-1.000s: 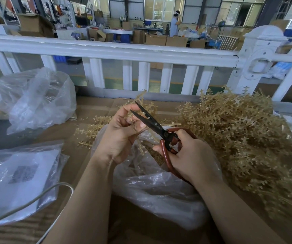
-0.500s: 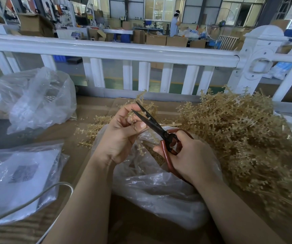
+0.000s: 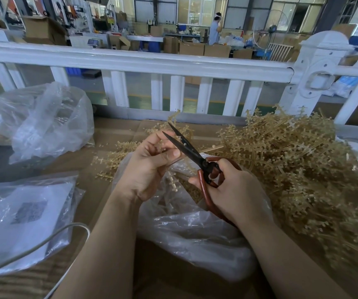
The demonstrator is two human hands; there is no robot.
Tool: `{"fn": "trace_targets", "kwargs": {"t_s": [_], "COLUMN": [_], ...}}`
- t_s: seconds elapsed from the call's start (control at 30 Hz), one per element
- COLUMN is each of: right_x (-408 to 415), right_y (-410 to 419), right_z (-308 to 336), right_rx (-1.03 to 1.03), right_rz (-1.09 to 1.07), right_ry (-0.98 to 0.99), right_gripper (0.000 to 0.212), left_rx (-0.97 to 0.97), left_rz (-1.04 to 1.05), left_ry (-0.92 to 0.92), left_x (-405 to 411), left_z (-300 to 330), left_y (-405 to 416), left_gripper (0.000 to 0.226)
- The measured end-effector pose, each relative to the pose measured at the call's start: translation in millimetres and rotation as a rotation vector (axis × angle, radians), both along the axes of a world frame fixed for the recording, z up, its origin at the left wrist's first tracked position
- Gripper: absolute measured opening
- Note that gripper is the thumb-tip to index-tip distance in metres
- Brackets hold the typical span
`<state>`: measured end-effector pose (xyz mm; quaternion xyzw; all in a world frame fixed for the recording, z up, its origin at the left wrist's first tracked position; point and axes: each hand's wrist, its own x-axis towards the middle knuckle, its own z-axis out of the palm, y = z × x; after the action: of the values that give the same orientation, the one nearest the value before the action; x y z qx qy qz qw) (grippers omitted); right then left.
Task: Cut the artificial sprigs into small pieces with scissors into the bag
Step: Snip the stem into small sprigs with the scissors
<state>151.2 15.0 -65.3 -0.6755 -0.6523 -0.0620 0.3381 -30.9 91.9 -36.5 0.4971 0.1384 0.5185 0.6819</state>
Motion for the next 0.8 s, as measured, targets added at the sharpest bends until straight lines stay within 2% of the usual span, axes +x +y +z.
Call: {"fn": "trace_targets", "kwargs": {"t_s": [0.23,0.5,0.8], "right_x": [1.2,0.6,0.5], "right_y": [2.6,2.3,2.2], "right_z": [-1.6,-0.7,-1.4], "right_rx": [0.052,0.031,-0.002], "right_rz": [0.000,0.030,-0.005], "right_ry": [0.014,0.015,0.034], "right_gripper": [0.071,0.076,0.068], "left_rx": [0.018,0.002,0.061], "left_rz": [0.014,0.081,0.109], "left_ry": [0.004,0.019,0.081], "left_x": [-1.0,-1.7,1.6], "left_z": [1.5,-1.3,-3.9], "left_y": [-2.2,-0.6,1.6], "left_gripper": [0.011,0.006,0.007]}}
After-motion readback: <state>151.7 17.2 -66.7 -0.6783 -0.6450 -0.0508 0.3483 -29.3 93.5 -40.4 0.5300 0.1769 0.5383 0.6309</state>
